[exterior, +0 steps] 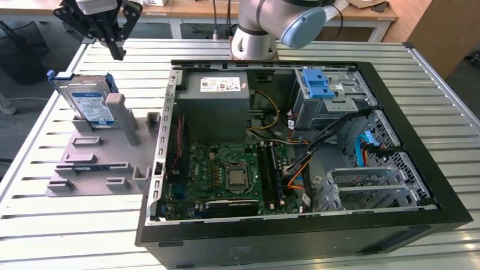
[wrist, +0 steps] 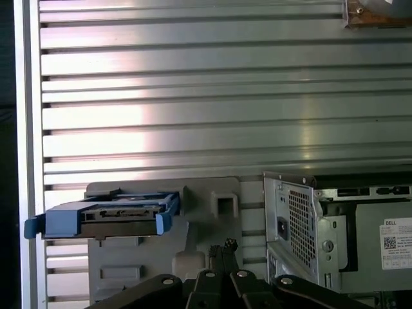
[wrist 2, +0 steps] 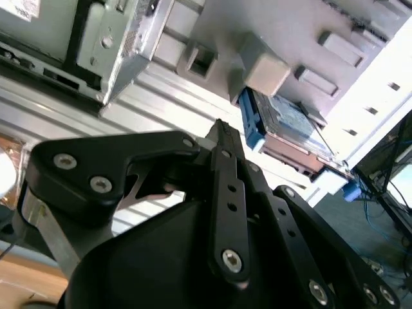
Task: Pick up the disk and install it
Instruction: 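Reach for the disk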
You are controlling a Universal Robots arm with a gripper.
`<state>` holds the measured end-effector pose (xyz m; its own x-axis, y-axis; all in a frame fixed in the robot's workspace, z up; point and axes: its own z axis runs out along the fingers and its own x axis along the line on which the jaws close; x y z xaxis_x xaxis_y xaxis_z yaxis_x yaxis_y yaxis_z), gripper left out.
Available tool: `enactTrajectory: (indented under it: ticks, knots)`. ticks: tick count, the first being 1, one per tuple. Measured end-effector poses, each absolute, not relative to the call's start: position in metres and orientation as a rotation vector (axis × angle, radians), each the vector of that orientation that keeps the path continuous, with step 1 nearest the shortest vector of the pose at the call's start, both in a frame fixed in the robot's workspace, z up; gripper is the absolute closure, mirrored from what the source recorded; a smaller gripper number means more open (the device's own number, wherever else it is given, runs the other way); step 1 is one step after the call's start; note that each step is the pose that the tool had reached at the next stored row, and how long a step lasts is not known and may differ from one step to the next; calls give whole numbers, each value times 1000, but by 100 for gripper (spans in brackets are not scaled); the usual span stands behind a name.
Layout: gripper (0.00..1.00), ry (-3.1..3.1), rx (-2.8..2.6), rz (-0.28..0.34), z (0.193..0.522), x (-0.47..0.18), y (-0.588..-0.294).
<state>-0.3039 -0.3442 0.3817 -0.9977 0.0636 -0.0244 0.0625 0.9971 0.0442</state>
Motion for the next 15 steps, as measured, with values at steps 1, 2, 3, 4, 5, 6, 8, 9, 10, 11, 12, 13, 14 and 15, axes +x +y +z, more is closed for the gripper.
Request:
enactTrajectory:
  ticks: [1, 2, 3, 4, 5, 6, 8, 9, 10, 11, 12, 13, 14, 15]
  knots:
    - [89, 3114, 98, 67, 382, -305, -344]
    - [89, 3113, 98, 64, 382, -306, -344]
    - [89, 3113, 98, 58, 381, -307, -344]
    - [89, 3113, 98, 49, 381, -307, -344]
    - [89, 3113, 98, 41, 381, -307, -344]
    - [89, 3114, 98, 37, 381, -308, -343]
    - [89, 3115, 98, 36, 381, -309, -343]
    - [89, 3116, 98, 36, 381, -310, -343]
    - [89, 3116, 98, 36, 380, -312, -343]
    - [89, 3116, 98, 36, 380, -313, -343]
    - [89, 3117, 98, 36, 380, -315, -343]
    - [89, 3118, 98, 36, 380, -316, -342]
    - [89, 3119, 98, 36, 380, -317, -342]
    - [89, 3121, 98, 36, 380, -318, -342]
